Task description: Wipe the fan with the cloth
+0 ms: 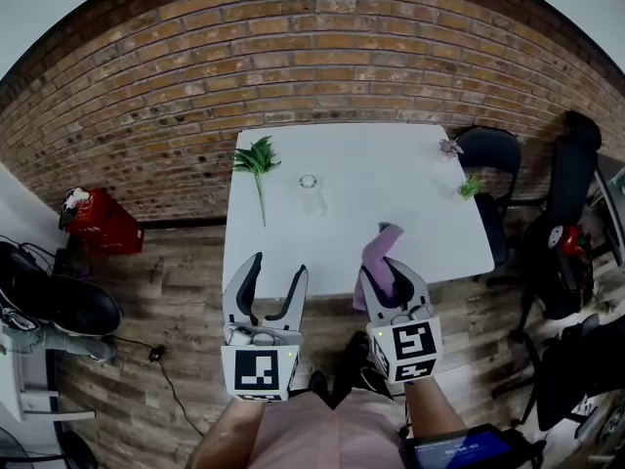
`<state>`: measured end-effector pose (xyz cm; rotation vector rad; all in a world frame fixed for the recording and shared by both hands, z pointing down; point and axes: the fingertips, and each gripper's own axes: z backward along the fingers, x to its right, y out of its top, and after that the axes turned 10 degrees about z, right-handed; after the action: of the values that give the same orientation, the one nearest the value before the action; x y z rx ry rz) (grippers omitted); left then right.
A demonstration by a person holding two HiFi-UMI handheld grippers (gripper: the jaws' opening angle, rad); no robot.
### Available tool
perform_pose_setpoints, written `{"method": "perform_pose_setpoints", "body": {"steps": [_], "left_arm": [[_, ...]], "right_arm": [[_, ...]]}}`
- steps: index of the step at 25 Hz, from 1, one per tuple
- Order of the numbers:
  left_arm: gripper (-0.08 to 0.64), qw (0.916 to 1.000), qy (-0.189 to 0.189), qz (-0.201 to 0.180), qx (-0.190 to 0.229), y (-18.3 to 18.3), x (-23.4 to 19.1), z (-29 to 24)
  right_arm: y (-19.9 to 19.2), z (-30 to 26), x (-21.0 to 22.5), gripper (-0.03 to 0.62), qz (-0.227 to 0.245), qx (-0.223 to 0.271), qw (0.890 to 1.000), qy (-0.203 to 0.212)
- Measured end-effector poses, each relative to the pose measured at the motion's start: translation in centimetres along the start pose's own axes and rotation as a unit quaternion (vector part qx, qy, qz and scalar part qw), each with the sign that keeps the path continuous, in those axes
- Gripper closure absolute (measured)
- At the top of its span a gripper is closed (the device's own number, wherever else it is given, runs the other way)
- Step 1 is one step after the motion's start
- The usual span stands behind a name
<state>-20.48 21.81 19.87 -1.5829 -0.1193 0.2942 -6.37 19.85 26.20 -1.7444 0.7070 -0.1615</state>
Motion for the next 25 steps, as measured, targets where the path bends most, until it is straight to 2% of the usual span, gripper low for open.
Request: {"method": "perform_pose_setpoints", "body": {"steps": [7,12,16,21,25], "left_arm": [[0.296,0.9994,-0.002,-0.011,-0.032,-2.5,1.3,-5.6],[0.296,0.9974,0.032,-0.012,-0.063,-4.6,1.2,-11.1],[0.296,0.9943,0.064,-0.019,-0.083,-5.7,0.8,-15.3],[0.296,0.9928,0.093,-0.017,-0.074,-4.5,1.2,-20.0],[0.296,0.9906,0.114,-0.035,-0.067,-3.3,1.1,-22.4]], "right_arm": [[-2.0,-3.5,4.3,0.457,-0.019,-0.009,1.0,0.009],[-3.4,-8.1,8.6,0.457,-0.03,-0.015,0.999,0.037],[-3.1,-11.6,11.6,0.457,-0.032,-0.007,0.997,0.066],[-1.8,-15.0,14.9,0.457,-0.029,0.009,0.995,0.094],[-0.6,-17.3,16.8,0.457,-0.019,0.026,0.993,0.114]]}}
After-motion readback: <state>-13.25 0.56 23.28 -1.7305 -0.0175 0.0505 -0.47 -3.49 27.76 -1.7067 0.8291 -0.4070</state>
